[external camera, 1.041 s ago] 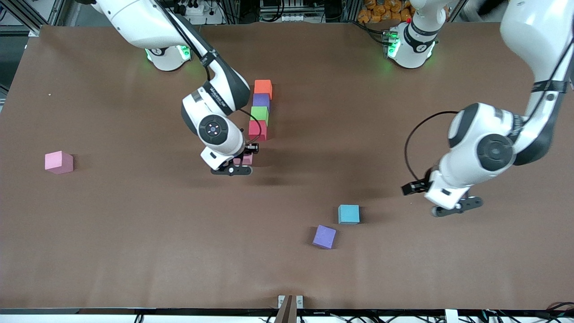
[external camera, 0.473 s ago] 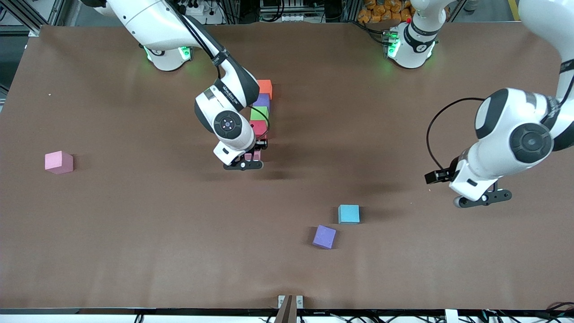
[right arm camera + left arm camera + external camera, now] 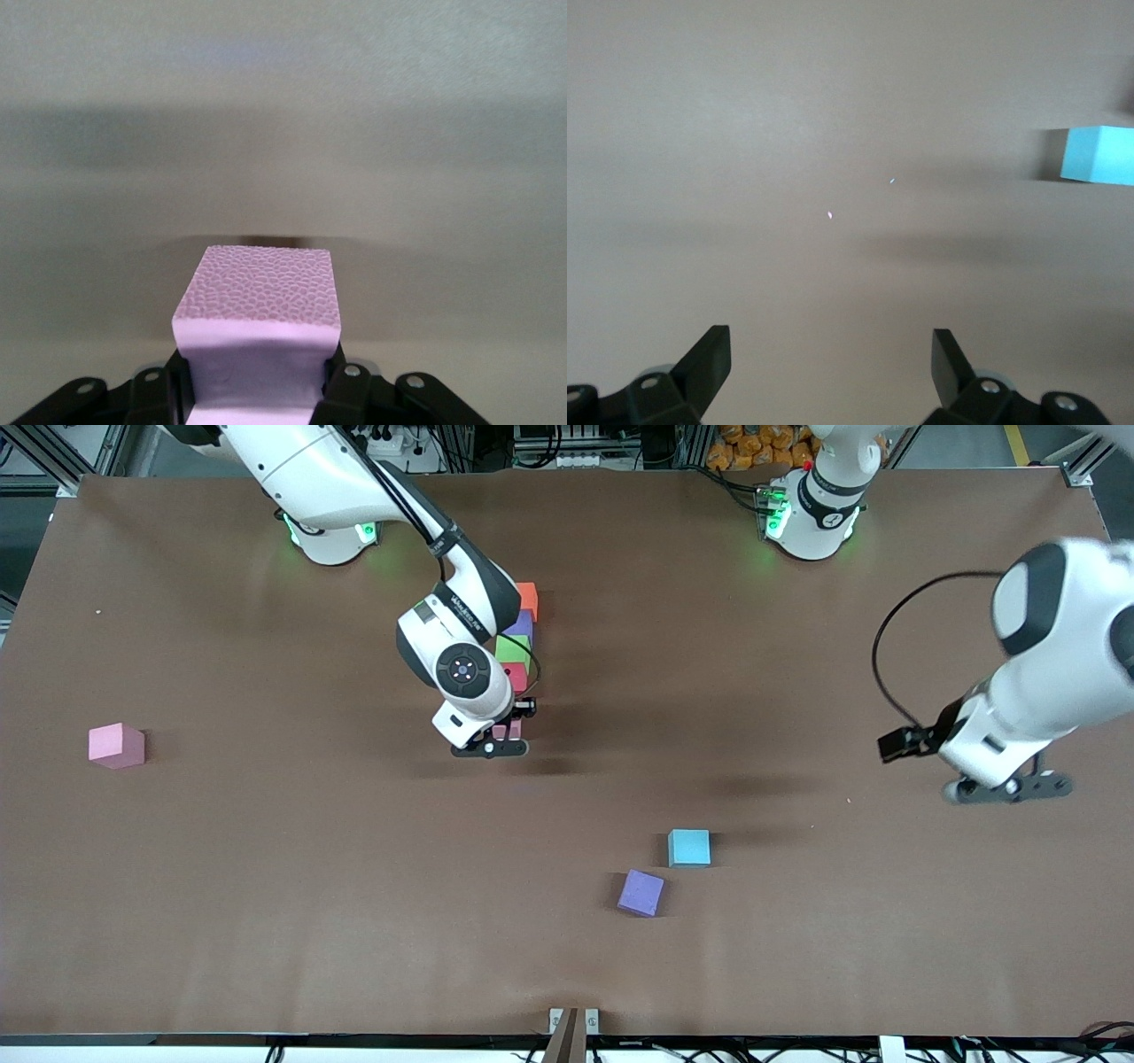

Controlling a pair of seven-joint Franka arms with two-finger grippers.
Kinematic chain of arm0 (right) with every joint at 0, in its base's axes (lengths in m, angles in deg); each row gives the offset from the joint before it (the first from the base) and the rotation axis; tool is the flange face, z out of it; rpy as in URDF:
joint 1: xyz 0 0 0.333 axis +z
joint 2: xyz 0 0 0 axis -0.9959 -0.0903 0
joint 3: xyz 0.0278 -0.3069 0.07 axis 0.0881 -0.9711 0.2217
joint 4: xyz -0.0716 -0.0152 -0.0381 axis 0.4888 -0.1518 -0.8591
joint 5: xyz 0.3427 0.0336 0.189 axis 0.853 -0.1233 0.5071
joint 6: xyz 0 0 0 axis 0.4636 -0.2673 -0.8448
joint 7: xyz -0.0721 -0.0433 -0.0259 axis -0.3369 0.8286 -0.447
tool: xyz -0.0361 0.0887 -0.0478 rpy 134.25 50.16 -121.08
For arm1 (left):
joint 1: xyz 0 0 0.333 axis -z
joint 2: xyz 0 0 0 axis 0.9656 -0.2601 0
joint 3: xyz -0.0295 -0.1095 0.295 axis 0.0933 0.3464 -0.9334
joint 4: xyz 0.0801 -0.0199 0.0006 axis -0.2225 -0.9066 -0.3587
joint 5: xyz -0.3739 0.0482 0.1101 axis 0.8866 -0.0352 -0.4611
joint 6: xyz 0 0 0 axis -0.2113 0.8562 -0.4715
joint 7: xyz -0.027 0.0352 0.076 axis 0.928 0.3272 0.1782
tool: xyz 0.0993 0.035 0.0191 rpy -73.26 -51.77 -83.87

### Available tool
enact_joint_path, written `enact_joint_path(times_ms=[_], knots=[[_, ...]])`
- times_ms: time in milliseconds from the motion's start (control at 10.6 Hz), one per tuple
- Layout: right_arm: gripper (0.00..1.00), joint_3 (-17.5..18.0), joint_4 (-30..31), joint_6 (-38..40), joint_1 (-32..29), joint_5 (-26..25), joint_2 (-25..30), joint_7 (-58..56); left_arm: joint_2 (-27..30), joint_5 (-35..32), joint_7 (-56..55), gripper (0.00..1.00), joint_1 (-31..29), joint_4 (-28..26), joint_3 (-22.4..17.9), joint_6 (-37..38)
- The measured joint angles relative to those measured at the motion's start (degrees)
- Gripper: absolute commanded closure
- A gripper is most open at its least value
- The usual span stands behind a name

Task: Arrange blocks into number 1
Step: 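Retract the left arm while the right gripper carries pink toward red, then set the pink block beside the red block and open the right gripper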

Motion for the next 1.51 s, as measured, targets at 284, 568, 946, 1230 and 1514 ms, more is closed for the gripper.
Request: enact_joint_path(times_ms=[284,568,946,1230,1514], knots=[[0.98,0.0,0.1,-0.2,0.3,0.0,-0.7,0.1,9.8,1.2,0.0,0.00,7.1,-4.3,-4.7,0.7],[0.79,0.0,0.2,-0.2,0.5,0.0,-1.3,0.1,13.4,4.2,0.1,0.00,12.4,-3.2,-10.8,2.8],[0.00,-0.1,0.2,-0.4,0.7,0.0,-1.9,0.2,13.7,4.8,1.5,0.00,15.6,2.6,-15.7,11.7],[0.00,-0.6,-0.4,-0.4,0.6,0.0,-1.8,0.3,13.5,5.1,8.3,0.00,14.8,5.1,-16.7,15.7],[0.00,-1.3,-4.9,6.5,-1.1,0.0,0.2,0.6,12.9,5.2,9.5,0.00,14.5,5.2,-16.7,15.7]])
